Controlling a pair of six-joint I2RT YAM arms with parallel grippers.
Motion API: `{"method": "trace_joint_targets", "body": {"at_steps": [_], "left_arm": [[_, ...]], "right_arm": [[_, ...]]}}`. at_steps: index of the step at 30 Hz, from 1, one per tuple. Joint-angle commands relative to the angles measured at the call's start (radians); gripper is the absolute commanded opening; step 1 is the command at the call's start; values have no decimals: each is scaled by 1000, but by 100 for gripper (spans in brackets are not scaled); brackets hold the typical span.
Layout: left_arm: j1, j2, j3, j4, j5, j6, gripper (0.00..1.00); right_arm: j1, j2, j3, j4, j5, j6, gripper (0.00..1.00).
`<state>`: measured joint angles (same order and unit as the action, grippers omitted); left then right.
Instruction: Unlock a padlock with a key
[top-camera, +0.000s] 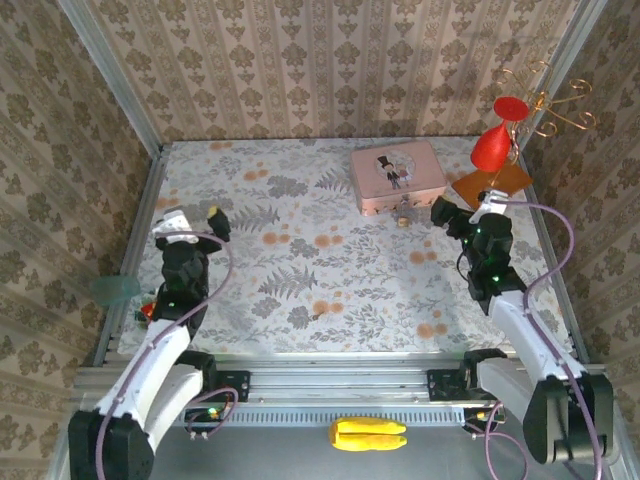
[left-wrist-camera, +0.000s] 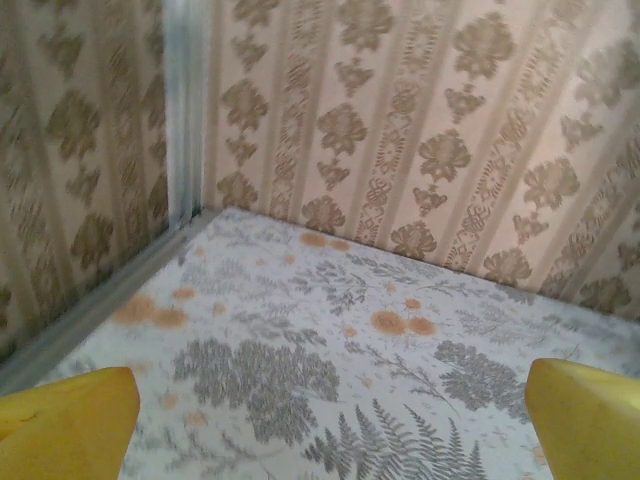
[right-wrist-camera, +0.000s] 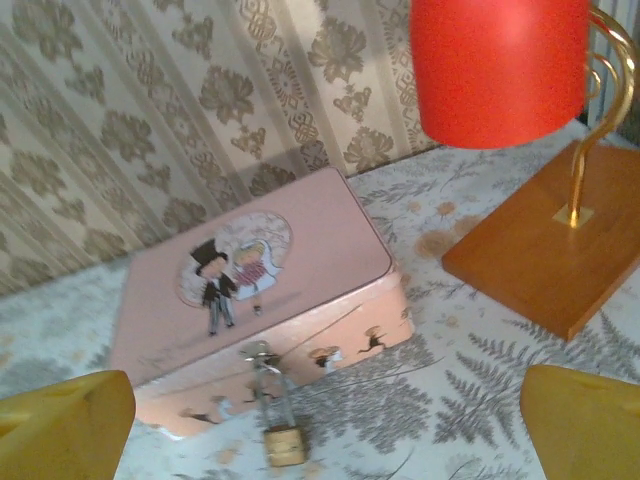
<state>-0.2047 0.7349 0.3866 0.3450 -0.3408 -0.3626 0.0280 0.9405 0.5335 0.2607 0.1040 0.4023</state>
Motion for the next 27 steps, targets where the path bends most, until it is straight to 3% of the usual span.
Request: {"method": "trace_joint_targets", "body": {"at_steps": [1,6,8,10,14,21,23,27], "left_arm": [[90,-77,-11,-203,135,-300,100],[202,-164,-101,-61,408,-422,100],[220,-168,-92,-67,511,-404,100],[210,-155,-34,-181,556,-336,100],[110,-109,58,-383,503,-232,100],[-199,35,158,-587,253,-143,100],[-227,69,160,-615,234,-145,100],[-203,63,106,-611,190,-198,100]], "right_arm": [[-26,-41,28,-144,-97,158,100],[-23,6,124,-319,-301,133,100],[25,3,145,-403,-268,133,100],[108,-7,164,-473,-198,125,100],[322,-1,212,-593,-24,156,100],[622,100,265,-669,157,336,99],[703,153,291,-674,188,391,98],[826,262,353,-698,245,455,97]]}}
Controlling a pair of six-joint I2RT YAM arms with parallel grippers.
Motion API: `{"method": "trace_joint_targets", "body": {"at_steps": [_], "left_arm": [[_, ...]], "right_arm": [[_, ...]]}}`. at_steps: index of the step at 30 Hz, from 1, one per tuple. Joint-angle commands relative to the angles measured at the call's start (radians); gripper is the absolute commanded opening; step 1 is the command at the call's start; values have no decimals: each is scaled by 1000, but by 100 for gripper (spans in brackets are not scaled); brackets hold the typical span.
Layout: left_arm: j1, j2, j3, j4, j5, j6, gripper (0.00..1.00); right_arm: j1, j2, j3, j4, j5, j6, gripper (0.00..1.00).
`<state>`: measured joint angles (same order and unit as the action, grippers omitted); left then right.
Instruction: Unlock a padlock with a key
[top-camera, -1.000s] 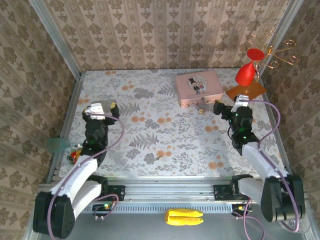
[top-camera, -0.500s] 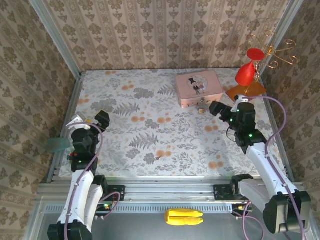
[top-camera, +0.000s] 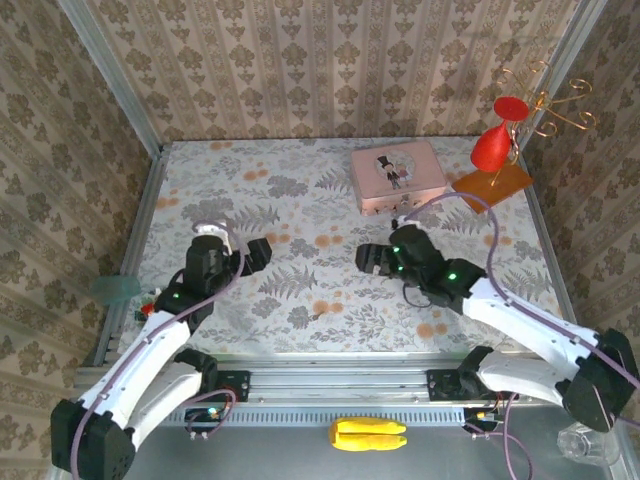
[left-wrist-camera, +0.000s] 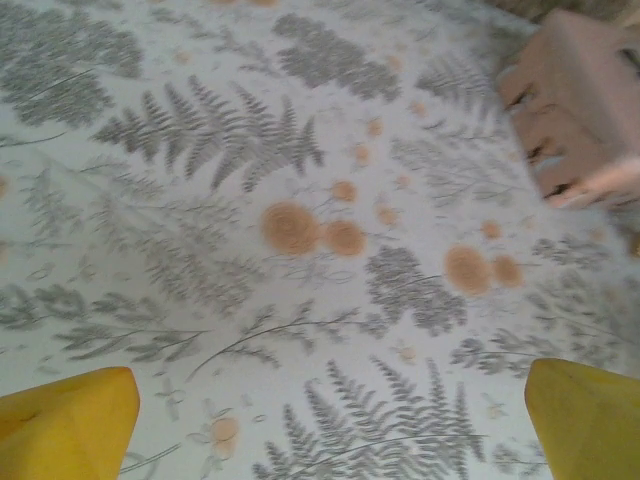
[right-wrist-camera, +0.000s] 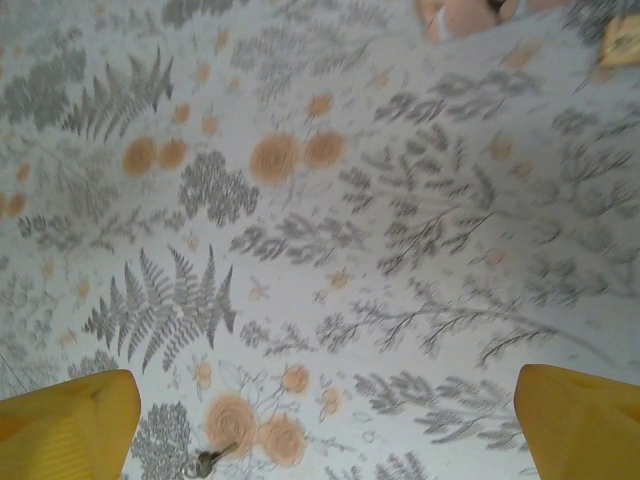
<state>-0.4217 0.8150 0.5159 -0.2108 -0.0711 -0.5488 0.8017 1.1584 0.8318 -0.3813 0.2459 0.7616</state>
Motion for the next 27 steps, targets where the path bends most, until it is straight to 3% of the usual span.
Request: {"method": "trace_joint_targets", "body": {"at_steps": [1,4,7,9,16,27], "left_arm": [[29,-30,-44,-44,-66,-31,100],[82,-63,-78,-10,64,-32,100],[118,-15,-36,-52,121,18,100],[110,31,-2,-94,90,44,100],[101,8,-37,-103,19,57,100],[-5,-35,-19,-153,-124,76,100]], "right_arm": [[75,74,73,-69,109,120,96],[130,157,119,-103,111,197,90],[226,279,225,-267,200,292,89],[259,356,268,-284,173,339,85],[281,564,328,-191,-46,436,59],[298,733,484,-336,-115,502,47]]}}
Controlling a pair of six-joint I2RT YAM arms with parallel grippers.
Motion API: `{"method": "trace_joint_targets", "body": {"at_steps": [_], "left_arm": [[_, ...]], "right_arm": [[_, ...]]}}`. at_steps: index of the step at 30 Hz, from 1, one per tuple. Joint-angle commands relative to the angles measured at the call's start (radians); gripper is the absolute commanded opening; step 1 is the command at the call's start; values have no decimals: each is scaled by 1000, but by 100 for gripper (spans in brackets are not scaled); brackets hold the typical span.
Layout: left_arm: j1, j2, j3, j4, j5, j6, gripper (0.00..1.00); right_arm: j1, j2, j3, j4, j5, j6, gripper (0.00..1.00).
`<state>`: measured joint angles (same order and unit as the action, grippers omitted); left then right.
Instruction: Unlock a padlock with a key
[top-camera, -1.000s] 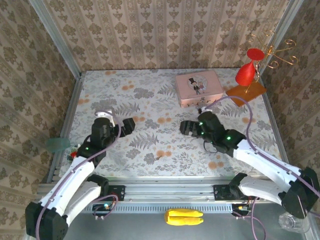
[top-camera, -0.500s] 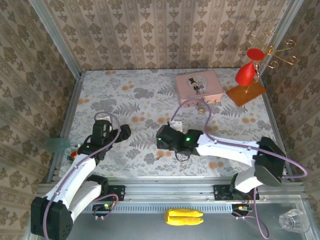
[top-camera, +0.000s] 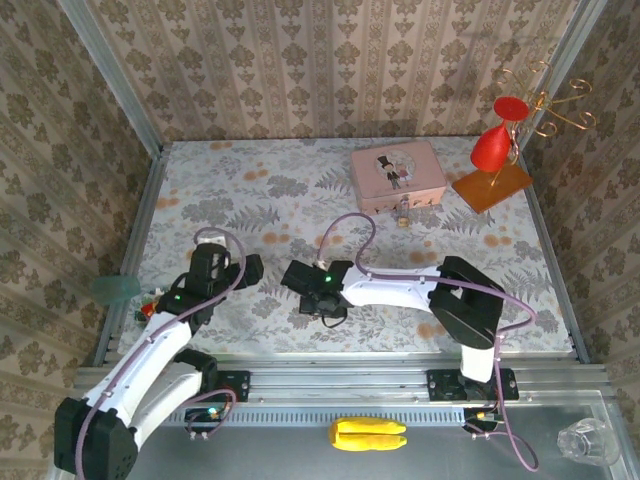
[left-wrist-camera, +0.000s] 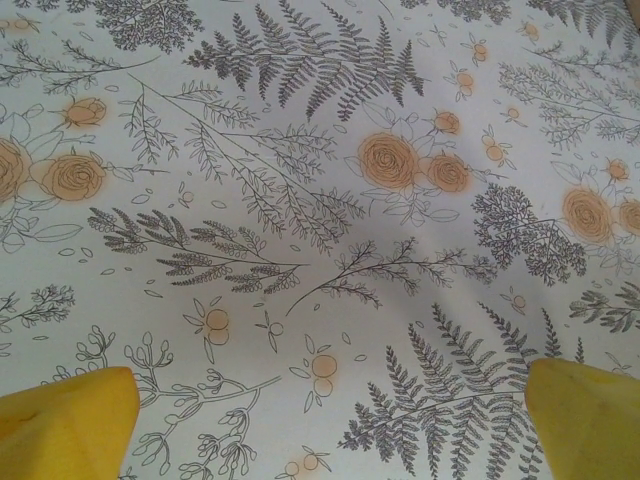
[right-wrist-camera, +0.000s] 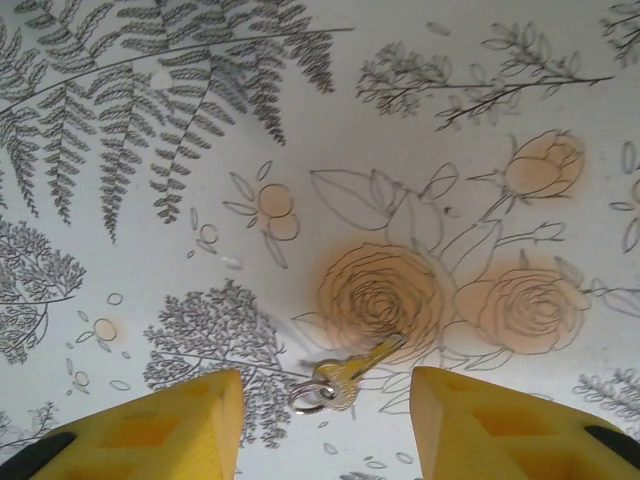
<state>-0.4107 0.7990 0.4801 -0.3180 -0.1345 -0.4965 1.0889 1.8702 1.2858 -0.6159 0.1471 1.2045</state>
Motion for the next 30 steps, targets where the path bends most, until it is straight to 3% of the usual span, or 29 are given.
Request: {"method": "trace_joint_targets", "body": {"at_steps": [1,25,30], "left_arm": [[-23,-23,18,-50,-70,24,100],[-120,-117,22,-88,-186,46,100],[-126,-124,23,-93,-195,48,100]], "right_arm": [[11,22,30,-102,-17,67,46],[10,197,178,-224,-97,107,39],[-5,201,126,-181,-147,142,29]]}}
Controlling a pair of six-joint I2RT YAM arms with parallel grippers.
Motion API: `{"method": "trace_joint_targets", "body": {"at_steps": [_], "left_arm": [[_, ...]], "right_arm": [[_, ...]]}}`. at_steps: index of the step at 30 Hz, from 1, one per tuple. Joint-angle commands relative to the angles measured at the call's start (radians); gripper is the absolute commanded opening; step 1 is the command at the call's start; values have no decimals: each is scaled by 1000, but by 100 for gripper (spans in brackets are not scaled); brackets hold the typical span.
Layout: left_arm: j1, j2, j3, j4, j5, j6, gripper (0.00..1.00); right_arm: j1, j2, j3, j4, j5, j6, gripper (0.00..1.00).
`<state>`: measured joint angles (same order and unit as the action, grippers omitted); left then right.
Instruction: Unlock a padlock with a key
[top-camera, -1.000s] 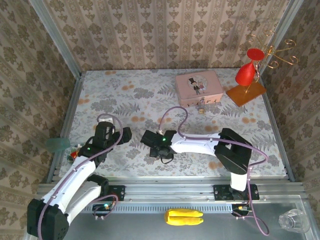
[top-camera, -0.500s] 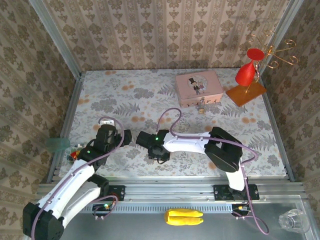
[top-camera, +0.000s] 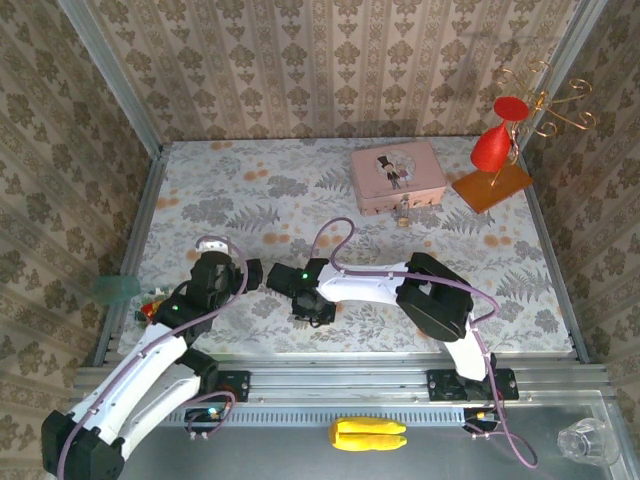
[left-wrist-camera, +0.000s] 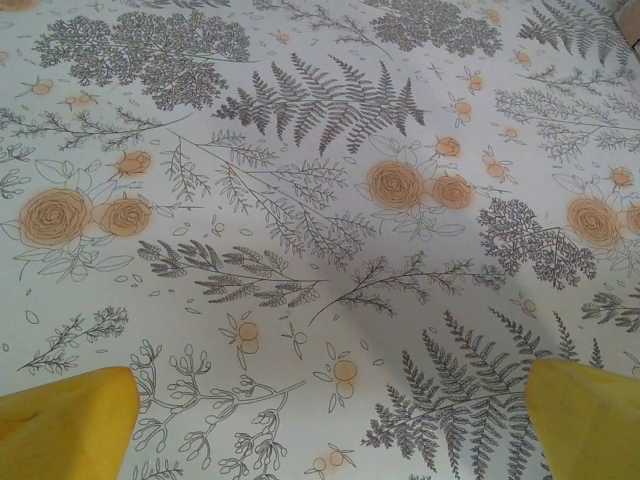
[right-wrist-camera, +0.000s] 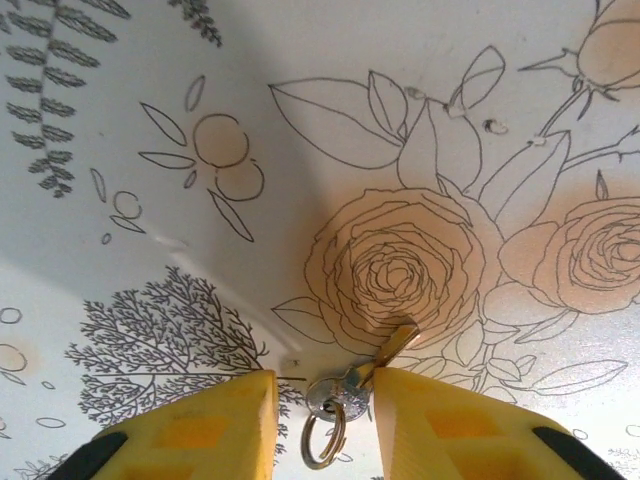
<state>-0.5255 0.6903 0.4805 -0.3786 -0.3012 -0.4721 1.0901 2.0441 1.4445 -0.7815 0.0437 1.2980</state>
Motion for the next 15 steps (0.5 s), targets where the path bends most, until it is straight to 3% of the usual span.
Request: {"method": "trace_joint_targets", "body": {"at_steps": [1,15], "left_arm": [[-11,-16,23,-34,-31,24,100],[2,-32,11,-28,-29,15,100]], "right_arm": [[-8,29,-32,-14,-44,48,28],[-6,-15,-48,30,-7,18,0]]}}
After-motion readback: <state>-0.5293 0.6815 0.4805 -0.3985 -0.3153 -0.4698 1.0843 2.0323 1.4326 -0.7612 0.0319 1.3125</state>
